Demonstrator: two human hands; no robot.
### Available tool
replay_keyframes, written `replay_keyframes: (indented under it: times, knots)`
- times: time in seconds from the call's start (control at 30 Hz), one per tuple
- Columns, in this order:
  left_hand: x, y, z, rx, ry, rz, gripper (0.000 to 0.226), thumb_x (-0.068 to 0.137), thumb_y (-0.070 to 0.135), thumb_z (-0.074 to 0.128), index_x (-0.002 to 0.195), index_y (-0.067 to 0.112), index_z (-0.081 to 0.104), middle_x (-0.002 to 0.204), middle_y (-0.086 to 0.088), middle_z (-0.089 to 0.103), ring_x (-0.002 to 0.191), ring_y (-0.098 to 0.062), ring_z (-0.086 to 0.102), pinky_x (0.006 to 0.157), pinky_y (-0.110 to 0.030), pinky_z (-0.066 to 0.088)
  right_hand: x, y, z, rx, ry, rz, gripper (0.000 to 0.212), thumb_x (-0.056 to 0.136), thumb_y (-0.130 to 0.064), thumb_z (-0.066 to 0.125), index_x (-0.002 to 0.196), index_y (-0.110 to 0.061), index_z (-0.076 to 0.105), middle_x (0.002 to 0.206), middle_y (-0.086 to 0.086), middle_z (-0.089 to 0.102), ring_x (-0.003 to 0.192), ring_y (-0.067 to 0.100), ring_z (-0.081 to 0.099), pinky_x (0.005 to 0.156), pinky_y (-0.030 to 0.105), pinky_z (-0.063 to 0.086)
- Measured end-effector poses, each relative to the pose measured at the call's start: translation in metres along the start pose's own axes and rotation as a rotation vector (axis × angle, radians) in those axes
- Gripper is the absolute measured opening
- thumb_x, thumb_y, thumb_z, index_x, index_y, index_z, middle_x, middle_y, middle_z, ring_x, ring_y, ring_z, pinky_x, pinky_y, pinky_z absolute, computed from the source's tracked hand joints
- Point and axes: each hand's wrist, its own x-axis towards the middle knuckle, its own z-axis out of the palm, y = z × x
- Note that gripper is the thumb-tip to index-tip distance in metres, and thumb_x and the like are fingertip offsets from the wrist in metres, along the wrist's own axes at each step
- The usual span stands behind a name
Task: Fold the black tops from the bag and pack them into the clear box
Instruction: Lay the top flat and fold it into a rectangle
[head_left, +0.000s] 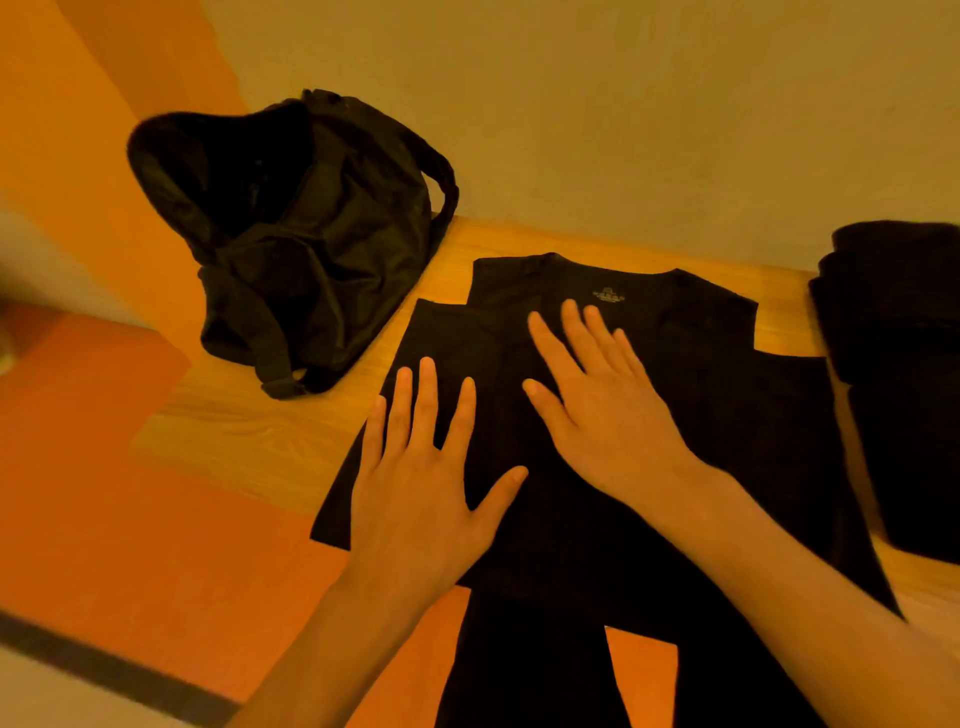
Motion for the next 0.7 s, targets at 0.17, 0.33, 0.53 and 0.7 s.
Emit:
replay_keyframes:
  times: [0.17,0.33,0.53,0.7]
  knots:
    - [-0.018,-0.015,0.005,-0.031,-0.028,-0.053,0.091,0.094,0.082,0.009,0.163,0.023,0.004,0.170,-0.013,-0.007,0.156,-0.024,-0.013,0.127,-0.049,0.009,0.108,-0.042,0.028,-0.129,-0.212,-0.311,0.059,0.105,-0.055,0.009,0.159,-0.037,-0.006,0.169,0.001,-0.010,0.154,0.021,-0.016,0.125,0.045,-0.009]
    - [-0.026,-0.016,0.007,-0.059,-0.013,-0.082,0.086,0.093,0.083,0.013,0.163,0.033,0.008,0.169,-0.019,-0.006,0.156,-0.029,-0.012,0.126,-0.051,0.009,0.132,-0.044,0.047,-0.152,-0.176,-0.290,0.060,0.100,-0.065,0.004,0.155,-0.047,-0.010,0.168,-0.005,-0.014,0.153,0.016,-0.018,0.124,0.049,-0.007]
    - [-0.027,-0.018,0.007,-0.074,-0.054,-0.094,0.085,0.092,0.084,0.012,0.162,0.036,0.009,0.169,-0.019,-0.006,0.156,-0.029,-0.014,0.126,-0.051,0.007,0.132,-0.043,0.046,-0.156,-0.160,-0.284,0.062,0.099,-0.067,0.004,0.156,-0.046,-0.007,0.168,-0.004,-0.011,0.154,0.016,-0.015,0.125,0.049,-0.006]
    - [-0.020,-0.017,-0.013,-0.156,-0.121,-0.142,0.088,0.087,0.088,0.006,0.161,0.040,0.006,0.170,-0.013,-0.006,0.156,-0.029,-0.014,0.127,-0.047,0.003,0.109,-0.031,0.025,0.005,0.099,-0.304,0.058,0.106,-0.053,0.023,0.159,-0.030,0.026,0.166,0.011,0.019,0.155,0.025,0.009,0.126,0.045,0.002]
